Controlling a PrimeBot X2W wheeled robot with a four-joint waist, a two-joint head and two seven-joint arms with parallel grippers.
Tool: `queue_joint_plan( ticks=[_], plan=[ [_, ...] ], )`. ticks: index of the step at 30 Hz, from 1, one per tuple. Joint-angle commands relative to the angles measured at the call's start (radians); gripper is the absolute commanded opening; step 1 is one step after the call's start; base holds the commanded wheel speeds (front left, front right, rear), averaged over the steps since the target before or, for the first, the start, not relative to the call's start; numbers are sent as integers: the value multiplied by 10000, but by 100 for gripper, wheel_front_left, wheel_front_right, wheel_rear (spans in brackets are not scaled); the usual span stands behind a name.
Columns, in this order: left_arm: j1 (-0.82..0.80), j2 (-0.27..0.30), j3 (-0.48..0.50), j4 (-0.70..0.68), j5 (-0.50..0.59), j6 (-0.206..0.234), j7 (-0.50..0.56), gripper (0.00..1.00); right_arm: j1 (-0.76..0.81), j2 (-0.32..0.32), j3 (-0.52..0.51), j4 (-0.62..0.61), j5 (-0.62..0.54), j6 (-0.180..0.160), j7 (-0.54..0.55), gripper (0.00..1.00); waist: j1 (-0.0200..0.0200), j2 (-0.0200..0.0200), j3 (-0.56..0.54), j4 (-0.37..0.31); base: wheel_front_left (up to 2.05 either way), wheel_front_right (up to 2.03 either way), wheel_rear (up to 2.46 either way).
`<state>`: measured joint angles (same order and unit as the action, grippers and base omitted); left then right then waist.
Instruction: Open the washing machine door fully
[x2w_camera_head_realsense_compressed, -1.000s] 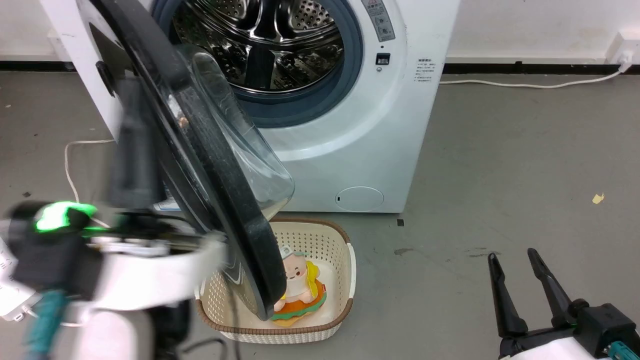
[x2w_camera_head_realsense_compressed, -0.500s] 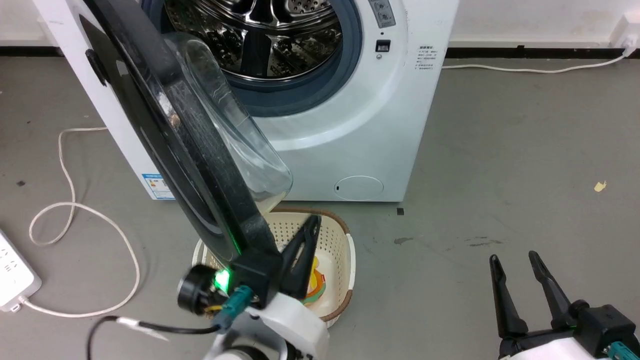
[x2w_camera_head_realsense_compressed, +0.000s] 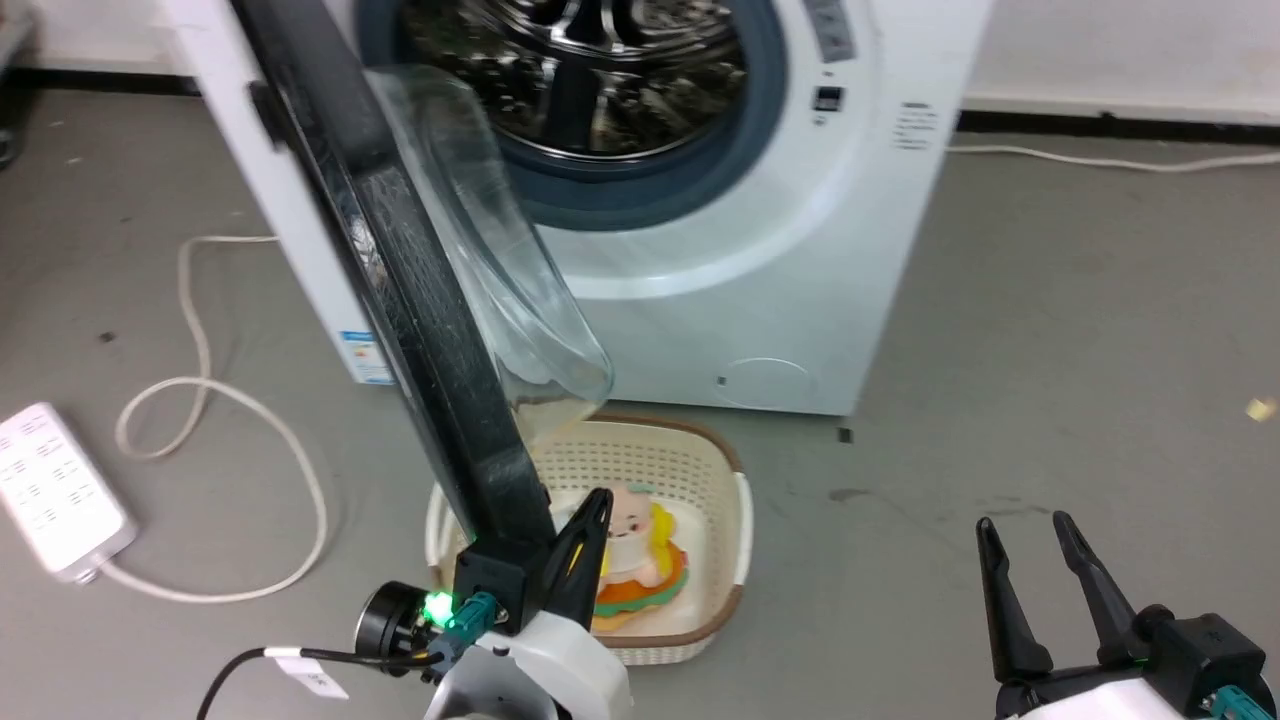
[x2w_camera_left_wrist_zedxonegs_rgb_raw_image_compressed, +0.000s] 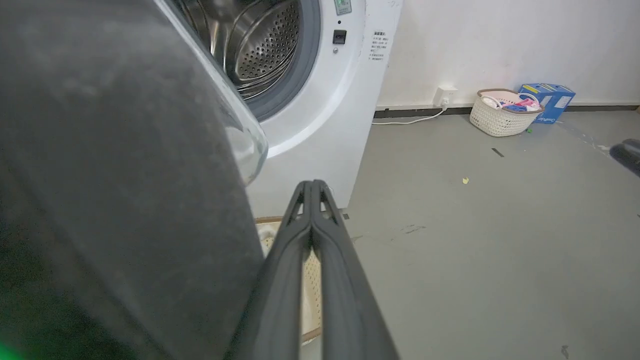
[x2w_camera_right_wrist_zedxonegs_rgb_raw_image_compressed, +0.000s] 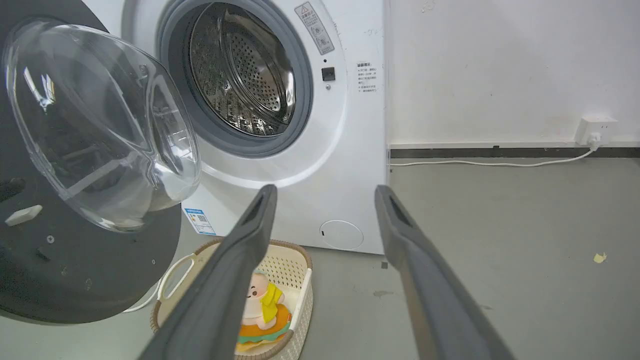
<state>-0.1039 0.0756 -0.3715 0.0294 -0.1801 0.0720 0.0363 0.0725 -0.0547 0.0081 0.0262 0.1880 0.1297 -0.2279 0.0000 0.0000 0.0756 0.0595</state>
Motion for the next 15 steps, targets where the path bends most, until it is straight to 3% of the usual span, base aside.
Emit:
queue_joint_plan(
  ticks=[1, 15],
  plan=[
    [130, 97, 150, 100, -57, 107, -69, 0, -69, 45, 16, 28, 46, 10, -39, 100, 0, 0, -75, 318, 0, 0, 0],
    [676, 576, 818, -9, -470, 425, -220, 0, -8, 45, 190, -160, -103, 10, 278, 100, 0, 0, -22, 2877, 0, 0, 0]
  ],
)
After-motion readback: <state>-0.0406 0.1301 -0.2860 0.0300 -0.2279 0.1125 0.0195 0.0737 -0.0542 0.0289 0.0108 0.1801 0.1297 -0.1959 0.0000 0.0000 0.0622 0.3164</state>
